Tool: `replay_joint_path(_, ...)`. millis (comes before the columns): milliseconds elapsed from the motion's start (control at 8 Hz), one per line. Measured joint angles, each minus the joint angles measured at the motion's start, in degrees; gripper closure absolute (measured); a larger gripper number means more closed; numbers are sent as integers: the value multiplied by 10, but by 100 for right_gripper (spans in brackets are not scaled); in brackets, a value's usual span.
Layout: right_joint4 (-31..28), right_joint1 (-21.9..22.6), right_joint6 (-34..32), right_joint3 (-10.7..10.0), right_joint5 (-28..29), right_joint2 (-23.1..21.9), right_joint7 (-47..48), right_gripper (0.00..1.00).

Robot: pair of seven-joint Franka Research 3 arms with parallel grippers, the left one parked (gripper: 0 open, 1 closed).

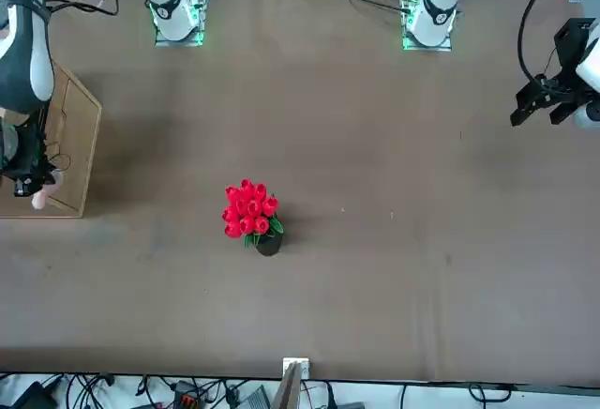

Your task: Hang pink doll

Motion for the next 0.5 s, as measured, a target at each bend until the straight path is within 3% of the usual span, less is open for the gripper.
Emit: replay_joint_path(500,-30,-19,31,0,18,-15,-27,95)
